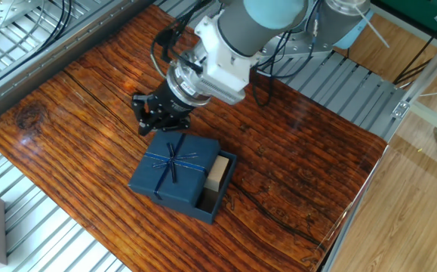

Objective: Cover the box

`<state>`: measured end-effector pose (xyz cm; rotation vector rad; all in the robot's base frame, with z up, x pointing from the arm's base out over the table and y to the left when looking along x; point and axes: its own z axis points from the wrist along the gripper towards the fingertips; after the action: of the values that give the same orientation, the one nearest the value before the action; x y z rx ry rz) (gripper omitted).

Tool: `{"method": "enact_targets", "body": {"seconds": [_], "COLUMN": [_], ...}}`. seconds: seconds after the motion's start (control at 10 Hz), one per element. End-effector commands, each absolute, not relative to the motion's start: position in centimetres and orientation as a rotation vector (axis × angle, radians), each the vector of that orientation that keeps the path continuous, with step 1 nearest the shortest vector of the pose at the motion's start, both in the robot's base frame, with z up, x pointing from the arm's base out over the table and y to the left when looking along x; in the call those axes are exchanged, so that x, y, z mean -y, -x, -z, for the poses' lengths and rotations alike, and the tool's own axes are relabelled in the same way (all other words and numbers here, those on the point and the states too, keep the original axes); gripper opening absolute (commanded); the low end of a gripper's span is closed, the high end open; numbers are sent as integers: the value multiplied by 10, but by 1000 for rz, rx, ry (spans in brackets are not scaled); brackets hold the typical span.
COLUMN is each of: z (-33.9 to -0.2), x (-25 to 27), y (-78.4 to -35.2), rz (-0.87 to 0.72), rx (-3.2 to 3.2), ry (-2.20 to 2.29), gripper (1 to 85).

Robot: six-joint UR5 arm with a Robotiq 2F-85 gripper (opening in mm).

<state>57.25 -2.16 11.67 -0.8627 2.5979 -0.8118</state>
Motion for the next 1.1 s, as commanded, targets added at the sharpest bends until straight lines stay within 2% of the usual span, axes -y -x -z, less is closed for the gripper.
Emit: {"method": "enact_targets", "body": {"seconds": [0.0, 0.6, 1.0], "z": [-105, -77, -75], "x": [41, 40, 33], "y": [-581, -598, -598], "rz": [799, 732, 648], "rx": [-2575, -2551, -2555], "ry": [881, 883, 899], "gripper": [10, 10, 10]}}
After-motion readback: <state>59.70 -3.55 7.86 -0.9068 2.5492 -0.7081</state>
